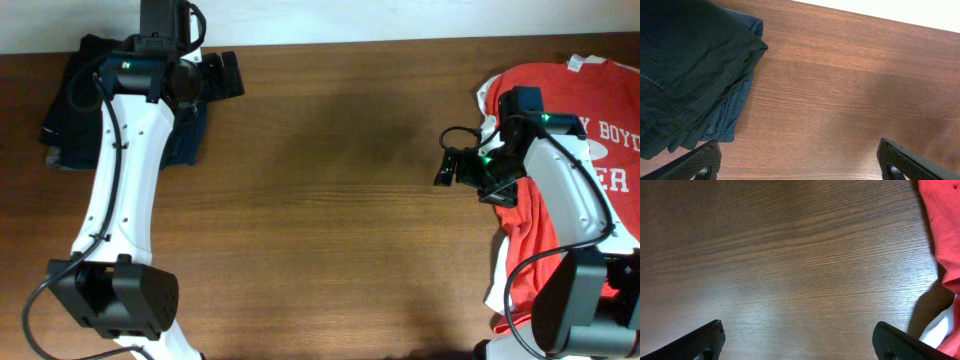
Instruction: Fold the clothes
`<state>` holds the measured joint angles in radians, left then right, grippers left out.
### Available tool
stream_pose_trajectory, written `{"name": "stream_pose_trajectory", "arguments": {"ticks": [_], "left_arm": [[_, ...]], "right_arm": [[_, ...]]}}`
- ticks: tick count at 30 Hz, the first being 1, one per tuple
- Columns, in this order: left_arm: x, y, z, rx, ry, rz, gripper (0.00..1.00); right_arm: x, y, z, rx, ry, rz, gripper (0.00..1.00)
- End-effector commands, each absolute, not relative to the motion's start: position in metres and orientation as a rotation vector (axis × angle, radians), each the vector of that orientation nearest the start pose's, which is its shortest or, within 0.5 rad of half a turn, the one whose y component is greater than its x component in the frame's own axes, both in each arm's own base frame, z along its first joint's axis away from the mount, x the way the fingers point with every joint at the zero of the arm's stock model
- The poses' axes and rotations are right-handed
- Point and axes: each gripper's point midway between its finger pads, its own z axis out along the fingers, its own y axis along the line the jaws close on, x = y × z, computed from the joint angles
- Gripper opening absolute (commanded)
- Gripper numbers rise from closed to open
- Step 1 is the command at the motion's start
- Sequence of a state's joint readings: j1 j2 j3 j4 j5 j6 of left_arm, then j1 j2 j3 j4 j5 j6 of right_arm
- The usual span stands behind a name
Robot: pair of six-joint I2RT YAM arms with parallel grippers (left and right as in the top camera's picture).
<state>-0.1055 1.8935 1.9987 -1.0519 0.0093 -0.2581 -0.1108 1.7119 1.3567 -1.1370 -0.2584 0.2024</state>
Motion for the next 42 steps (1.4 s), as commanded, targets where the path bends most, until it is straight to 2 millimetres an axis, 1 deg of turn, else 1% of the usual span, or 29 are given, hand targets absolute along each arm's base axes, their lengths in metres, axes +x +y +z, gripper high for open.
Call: {"name": "stream_pose_trajectory", "arguments": {"ticks": [1,6,8,9,10,13,15,16,18,19,20,21,22,23,24,25,26,27,28,29,31,32,33,34,35,36,37,40,42], "left_arm": [[0.482,-0.049,0.248,-0.190,2.520,-0.134,0.99],[0.482,-0.049,0.248,-0.190,2.520,-0.134,0.99],[0.482,-0.049,0.248,-0.191,2.520,-0.134,0.99],[0.482,-0.049,0.248,-0.190,2.520,-0.134,0.99],[0.482,-0.049,0.248,-0.190,2.520,-0.134,0.99],[0.482,-0.049,0.248,-0.191,2.520,-0.134,0.99],[0.482,-0.049,0.248,-0.191,2.520,-0.134,0.99],[0.482,-0.049,0.248,-0.191,2.520,-0.134,0.99],[0.482,-0.049,0.248,-0.190,2.520,-0.134,0.99],[0.482,-0.049,0.248,-0.191,2.520,-0.134,0.99],[0.482,-0.049,0.248,-0.191,2.520,-0.134,1.00],[0.482,-0.049,0.248,-0.191,2.520,-0.134,0.99],[0.482,-0.049,0.248,-0.191,2.520,-0.134,0.99],[0.482,-0.049,0.248,-0.191,2.520,-0.134,0.99],[0.482,-0.049,0.248,-0.190,2.520,-0.134,0.99],[0.482,-0.049,0.248,-0.190,2.520,-0.134,0.99],[0.482,-0.049,0.248,-0.190,2.520,-0.134,0.99],[0.482,-0.049,0.248,-0.191,2.520,-0.134,0.99],[0.482,-0.049,0.248,-0.190,2.520,-0.134,0.99],[0.482,-0.049,0.248,-0.190,2.520,-0.134,0.99],[0.482,-0.048,0.248,-0.193,2.519,-0.133,0.99],[0.482,-0.048,0.248,-0.193,2.519,-0.133,0.99],[0.482,-0.048,0.248,-0.193,2.519,-0.133,0.99],[0.482,-0.048,0.248,-0.193,2.519,-0.133,0.99],[0.482,-0.048,0.248,-0.193,2.519,-0.133,0.99],[0.482,-0.048,0.248,-0.193,2.519,-0.133,0.99],[0.482,-0.048,0.248,-0.193,2.519,-0.133,0.99],[0.482,-0.048,0.248,-0.193,2.519,-0.133,0.99],[0.482,-0.048,0.248,-0.193,2.519,-0.133,0.99]], "right_arm": [[0.331,0.006,0.109,0.453,3.006,0.387,0.98],[0.331,0.006,0.109,0.453,3.006,0.387,0.98],[0.331,0.006,0.114,0.448,2.990,0.386,0.98],[0.331,0.006,0.122,0.439,2.967,0.385,0.98],[0.331,0.006,0.130,0.430,2.941,0.383,0.98],[0.325,0.006,0.174,0.384,2.803,0.373,0.98],[0.311,0.008,0.224,0.333,2.643,0.361,0.98],[0.299,0.009,0.250,0.305,2.552,0.354,0.98],[0.265,0.014,0.305,0.242,2.352,0.339,0.98],[0.250,0.019,0.322,0.206,2.281,0.340,0.98],[0.233,0.028,0.339,0.153,2.214,0.351,0.98],[0.210,0.040,0.357,0.077,2.132,0.373,0.98],[0.192,0.043,0.369,0.026,2.066,0.355,0.98],[0.169,0.044,0.382,-0.008,1.984,0.350,0.98],[0.141,0.045,0.394,-0.042,1.889,0.363,0.98],[0.119,0.043,0.398,-0.054,1.820,0.368,0.98],[0.103,0.041,0.396,-0.057,1.768,0.366,0.98],[0.091,0.038,0.392,-0.056,1.721,0.362,0.98],[0.085,0.037,0.386,-0.048,1.687,0.357,0.98],[0.085,0.036,0.376,-0.037,1.655,0.352,0.98],[0.095,0.037,0.359,-0.019,1.627,0.368,0.98],[0.108,0.038,0.348,-0.003,1.605,0.386,0.98],[0.126,0.039,0.338,0.014,1.571,0.409,0.98],[0.140,0.040,0.330,0.023,1.555,0.421,0.98],[0.162,0.042,0.320,0.027,1.522,0.431,0.98],[0.180,0.044,0.310,0.023,1.491,0.430,0.98],[0.194,0.043,0.299,0.026,1.465,0.425,0.98],[0.222,0.035,0.267,0.072,1.406,0.382,0.98],[0.231,0.028,0.251,0.105,1.397,0.351,0.98]]}}
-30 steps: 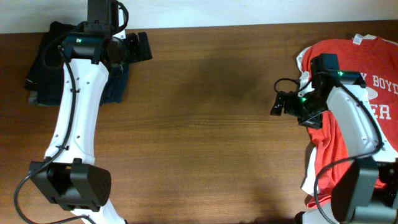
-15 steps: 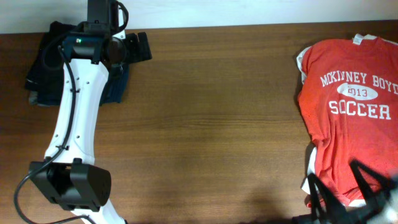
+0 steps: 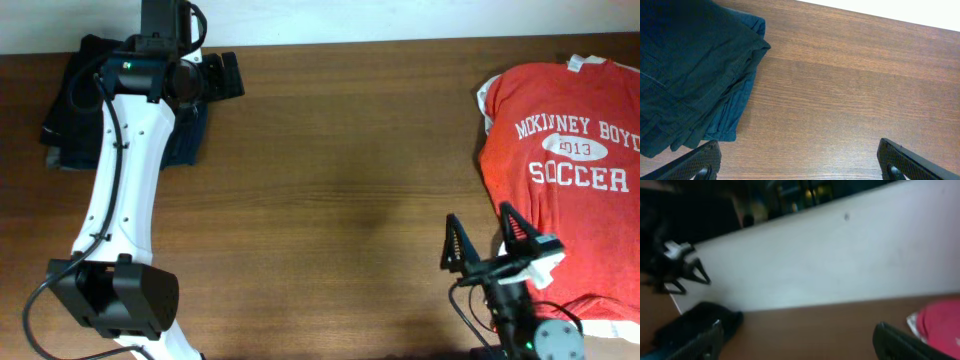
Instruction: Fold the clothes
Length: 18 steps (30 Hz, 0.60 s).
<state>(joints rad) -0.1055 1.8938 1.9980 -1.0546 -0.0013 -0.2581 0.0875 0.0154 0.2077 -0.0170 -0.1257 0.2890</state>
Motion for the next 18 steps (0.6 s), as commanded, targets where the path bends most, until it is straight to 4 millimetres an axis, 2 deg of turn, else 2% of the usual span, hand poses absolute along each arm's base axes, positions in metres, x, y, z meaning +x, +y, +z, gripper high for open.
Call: {"name": "stream_pose_trajectory", "arguments": {"ticks": [1,6,9,12,14,15,16,18], "left_arm": [[0.482,-0.048,0.248,-0.193,2.519,-0.133,0.99],[0.482,-0.048,0.248,-0.193,2.519,-0.133,0.99],[0.482,-0.048,0.248,-0.193,2.519,-0.133,0.99],[0.482,-0.048,0.248,-0.193,2.519,-0.133,0.99],[0.482,-0.048,0.248,-0.193,2.519,-0.133,0.99],[0.482,-0.048,0.248,-0.193,2.519,-0.133,0.99],[0.482,-0.048,0.248,-0.193,2.519,-0.133,0.99],[0.482,-0.048,0.248,-0.193,2.519,-0.133,0.99]], "right_arm": [[0.235,0.022,0.240,0.125,1.411,0.329,0.98],[0.243,-0.007,0.209,0.238,1.455,0.218,0.98],[0.246,-0.007,0.187,0.246,1.507,0.216,0.98],[0.246,-0.007,0.185,0.239,1.516,0.201,0.98],[0.247,-0.007,0.179,0.211,1.543,0.166,0.98],[0.247,-0.007,0.170,0.191,1.583,0.144,0.98],[0.246,0.001,0.156,0.091,1.645,0.107,0.98],[0.246,0.008,0.158,-0.042,1.640,0.053,0.98]]}}
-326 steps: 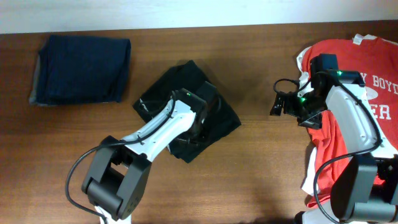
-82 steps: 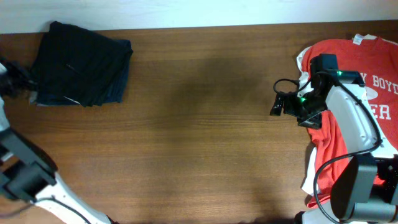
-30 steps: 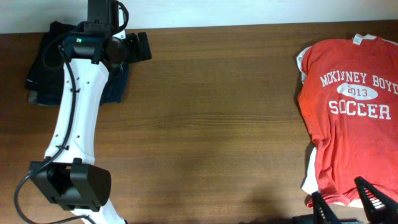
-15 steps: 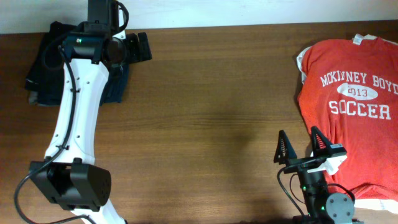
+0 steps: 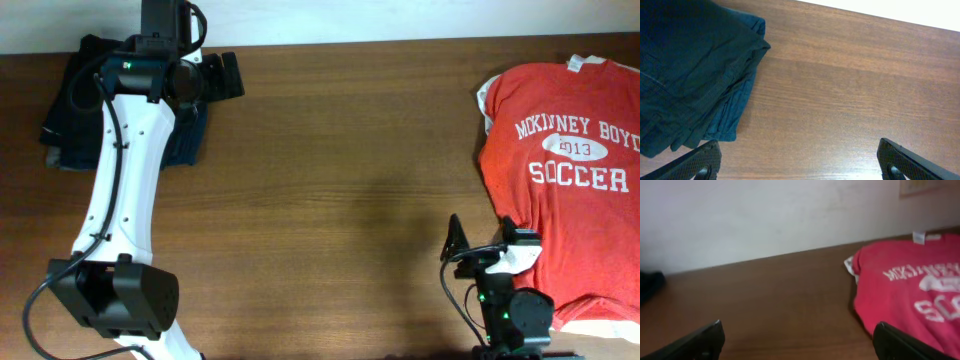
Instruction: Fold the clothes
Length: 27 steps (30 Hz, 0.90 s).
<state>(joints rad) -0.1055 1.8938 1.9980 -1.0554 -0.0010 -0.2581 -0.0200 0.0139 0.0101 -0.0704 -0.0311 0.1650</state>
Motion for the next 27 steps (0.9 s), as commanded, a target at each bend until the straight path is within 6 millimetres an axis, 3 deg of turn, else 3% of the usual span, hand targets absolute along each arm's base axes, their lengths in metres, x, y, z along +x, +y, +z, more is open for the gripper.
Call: {"name": "stream_pose_trajectory", "arguments": {"ticks": [1,27], "left_arm": [[0.4821,-0.0482,0.2483,-0.193,2.519,-0.133,0.99],[0.4821,-0.0482,0.2483,-0.193,2.520,-0.133,0.99]], "right_arm": [[0.2458,0.0091,0.1578,-0.066,1.639,0.038,0.98],[0.2458,0.0096,0.1576,-0.093,1.639,0.017,0.98]]}}
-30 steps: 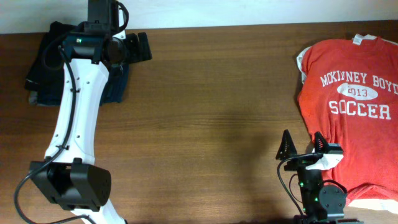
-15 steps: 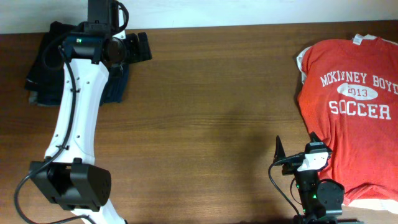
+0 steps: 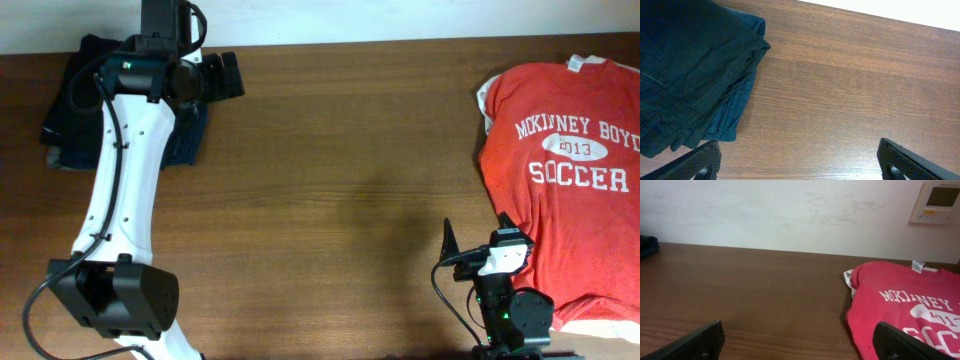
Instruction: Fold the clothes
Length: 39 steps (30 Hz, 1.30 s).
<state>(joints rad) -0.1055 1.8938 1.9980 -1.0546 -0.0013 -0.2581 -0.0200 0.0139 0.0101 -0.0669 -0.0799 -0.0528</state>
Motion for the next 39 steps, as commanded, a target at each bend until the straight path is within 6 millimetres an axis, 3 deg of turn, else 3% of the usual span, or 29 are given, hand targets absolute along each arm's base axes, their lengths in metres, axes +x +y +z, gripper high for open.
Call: {"name": "stream_pose_trajectory", "arguments": {"ticks": [1,5,8,9,11,12,13,14,15,18,21,23,29,30,34,39], "left_arm": [[0.481,-0.049,0.249,-0.192,2.520,-0.134,0.99],[0.457,-0.046,0.314,-0.181,2.379,-0.160,0.99],[0.400,-0.040,0.409,-0.165,2.150,-0.199,0.99],[0.383,-0.039,0.429,-0.161,2.095,-0.207,0.99],[0.315,-0.030,0.492,-0.153,1.908,-0.226,0.99],[0.268,-0.024,0.517,-0.152,1.819,-0.231,0.99],[0.227,-0.020,0.537,-0.146,1.732,-0.244,0.99],[0.195,-0.016,0.541,-0.144,1.701,-0.247,0.99],[0.164,-0.013,0.536,-0.144,1.698,-0.247,0.99],[0.111,-0.007,0.499,-0.152,1.783,-0.233,0.99],[0.104,-0.006,0.439,-0.160,1.897,-0.218,0.99],[0.118,-0.008,0.403,-0.163,1.923,-0.213,0.99],[0.211,-0.011,0.262,-0.181,1.810,-0.196,0.99],[0.218,-0.010,0.245,-0.186,1.794,-0.191,0.99],[0.239,-0.002,0.207,-0.213,1.624,-0.181,0.99],[0.242,0.005,0.178,-0.241,1.603,-0.151,0.99]], "right_arm": [[0.246,0.010,0.158,-0.093,1.639,0.017,0.98],[0.246,0.010,0.158,-0.093,1.639,0.017,0.98],[0.246,0.010,0.158,-0.093,1.639,0.017,0.98],[0.246,0.010,0.158,-0.093,1.639,0.017,0.98],[0.246,0.010,0.158,-0.093,1.639,0.017,0.98],[0.246,0.010,0.158,-0.093,1.639,0.017,0.98],[0.246,0.010,0.158,-0.093,1.639,0.017,0.98],[0.246,0.010,0.158,-0.093,1.639,0.017,0.98],[0.246,0.010,0.158,-0.093,1.639,0.017,0.98],[0.246,0.010,0.158,-0.093,1.639,0.016,0.98],[0.246,0.010,0.158,-0.093,1.639,0.017,0.98],[0.246,0.010,0.158,-0.093,1.639,0.016,0.98],[0.246,0.010,0.158,-0.093,1.639,0.017,0.98],[0.246,0.010,0.158,-0.093,1.639,0.017,0.98],[0.246,0.010,0.158,-0.093,1.639,0.016,0.98],[0.246,0.010,0.158,-0.093,1.639,0.017,0.98]]}}
